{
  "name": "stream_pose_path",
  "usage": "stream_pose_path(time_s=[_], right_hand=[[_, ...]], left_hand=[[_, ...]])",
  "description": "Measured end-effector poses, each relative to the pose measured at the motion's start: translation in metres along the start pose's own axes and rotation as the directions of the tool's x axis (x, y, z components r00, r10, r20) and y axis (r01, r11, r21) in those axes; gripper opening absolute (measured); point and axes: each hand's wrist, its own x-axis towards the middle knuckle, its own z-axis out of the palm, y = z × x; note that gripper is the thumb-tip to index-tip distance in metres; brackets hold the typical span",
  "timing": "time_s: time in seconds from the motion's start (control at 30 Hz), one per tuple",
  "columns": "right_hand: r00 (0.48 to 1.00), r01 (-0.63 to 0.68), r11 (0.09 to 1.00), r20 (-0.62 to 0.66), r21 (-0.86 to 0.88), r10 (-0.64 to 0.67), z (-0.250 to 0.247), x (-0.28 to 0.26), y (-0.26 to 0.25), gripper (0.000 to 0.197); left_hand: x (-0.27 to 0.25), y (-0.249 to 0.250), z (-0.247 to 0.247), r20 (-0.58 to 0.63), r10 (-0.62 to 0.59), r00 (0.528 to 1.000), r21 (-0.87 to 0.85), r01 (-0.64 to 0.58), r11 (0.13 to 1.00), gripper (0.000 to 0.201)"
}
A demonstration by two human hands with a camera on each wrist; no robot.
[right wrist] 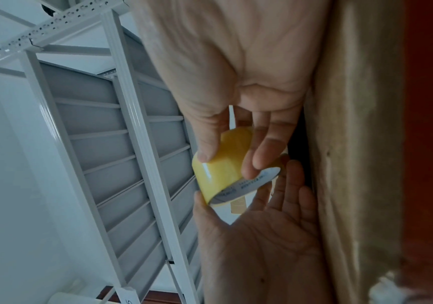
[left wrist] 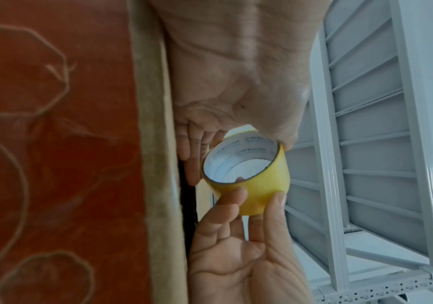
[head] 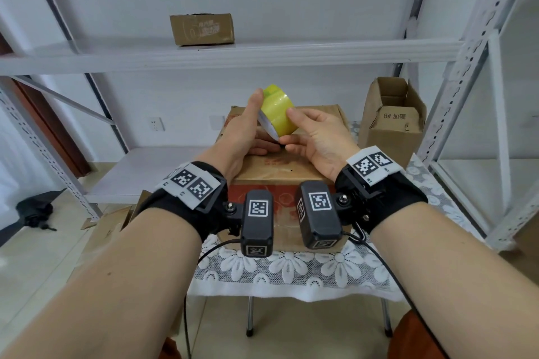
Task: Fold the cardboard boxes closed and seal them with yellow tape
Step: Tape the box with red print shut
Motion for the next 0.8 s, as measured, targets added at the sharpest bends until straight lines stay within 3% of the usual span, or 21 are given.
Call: stream_pose_path(time_s=[0.2, 0.43, 0.7, 0.8], right_hand=[[1.000, 0.018, 1.000, 0.024, 0.006, -0.018, -0.003, 0.001, 0.002, 0.004], [0.992, 0.029, 0.988, -0.120, -0.150, -0.047, -0.002, 0.007, 0.003, 0.039], [0.981, 0.049, 0.987, -0.176, -0.152, -0.076, -0.003, 0.008, 0.003, 0.038], [0.978, 0.046, 0.992, -0.196, -0.118, -0.069, -0.003, 0.007, 0.002, 0.035]], left_hand=[[0.005, -0.002, 0.002, 0.001, -0.041, 0.999, 0.005, 0.041, 0.999, 0.086], [-0.002, 0.000, 0.009, 0.004, 0.038, 0.999, 0.118, -0.038, 0.992, 0.074], [-0.003, -0.003, 0.005, 0.016, 0.073, 0.997, 0.008, -0.073, 0.997, 0.053], [-0.007, -0.003, 0.004, 0.029, 0.093, 0.995, 0.025, -0.094, 0.995, 0.060]])
